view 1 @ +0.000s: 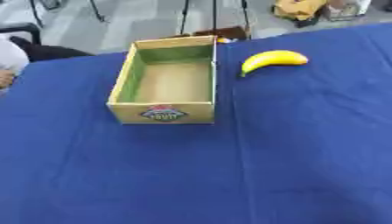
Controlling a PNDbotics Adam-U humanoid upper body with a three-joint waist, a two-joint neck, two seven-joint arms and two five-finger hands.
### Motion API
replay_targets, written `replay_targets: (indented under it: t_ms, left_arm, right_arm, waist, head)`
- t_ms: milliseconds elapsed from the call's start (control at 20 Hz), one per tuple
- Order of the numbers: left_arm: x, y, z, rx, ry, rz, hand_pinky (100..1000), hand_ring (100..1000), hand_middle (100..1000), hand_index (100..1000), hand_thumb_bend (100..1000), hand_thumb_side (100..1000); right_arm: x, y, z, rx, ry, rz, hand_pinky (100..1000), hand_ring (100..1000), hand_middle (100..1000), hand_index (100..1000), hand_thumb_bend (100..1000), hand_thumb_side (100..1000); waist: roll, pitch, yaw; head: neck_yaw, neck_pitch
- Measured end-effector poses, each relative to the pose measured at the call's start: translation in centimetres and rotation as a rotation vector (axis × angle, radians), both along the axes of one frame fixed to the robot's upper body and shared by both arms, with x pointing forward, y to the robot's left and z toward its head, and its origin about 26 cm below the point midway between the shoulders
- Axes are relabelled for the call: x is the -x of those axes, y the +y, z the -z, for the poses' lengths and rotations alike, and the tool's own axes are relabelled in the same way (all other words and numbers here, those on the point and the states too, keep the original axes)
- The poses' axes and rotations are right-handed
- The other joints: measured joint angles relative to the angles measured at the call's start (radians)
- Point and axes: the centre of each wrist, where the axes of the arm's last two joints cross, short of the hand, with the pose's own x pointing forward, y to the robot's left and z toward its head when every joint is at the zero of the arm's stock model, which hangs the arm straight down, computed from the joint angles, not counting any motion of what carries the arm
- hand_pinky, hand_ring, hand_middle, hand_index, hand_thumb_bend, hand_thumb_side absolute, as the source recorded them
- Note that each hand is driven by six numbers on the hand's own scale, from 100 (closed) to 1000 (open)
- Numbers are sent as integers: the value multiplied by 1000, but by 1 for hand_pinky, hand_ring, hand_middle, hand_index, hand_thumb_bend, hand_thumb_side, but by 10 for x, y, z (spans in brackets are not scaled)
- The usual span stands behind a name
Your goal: Pick up objects on the table and place them in the box.
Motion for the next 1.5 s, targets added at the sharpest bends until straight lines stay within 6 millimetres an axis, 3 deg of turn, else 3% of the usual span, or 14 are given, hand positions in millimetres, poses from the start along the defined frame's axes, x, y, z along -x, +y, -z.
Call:
replay_targets:
  t_ms: [400,700,1100,1500]
  left_arm:
    - [0,-1,0,0,1,5,333,752,763,720,100,868]
    - [1,-1,2,1,10,13,331,752,764,720,100,868]
    - [2,-2,5,-1,20,22,330,752,764,720,100,867]
    - [3,-2,7,-3,30,29,327,754,765,720,100,867]
  right_arm:
    - [-2,21,-37,86,-135,33,718,877,783,902,123,1000]
    - [-23,48,-67,219,-70,107,752,878,831,917,184,1000]
    - [-70,67,-71,341,166,201,780,893,878,933,200,1000]
    - [-109,67,-63,406,387,271,809,914,913,947,196,1000]
  waist:
    - [0,-5,6]
    - [0,-15,17]
    - [0,-21,24]
    - [1,-28,30]
  head:
    - [0,0]
    - [-9,1]
    - [-17,10]
    - [-36,22]
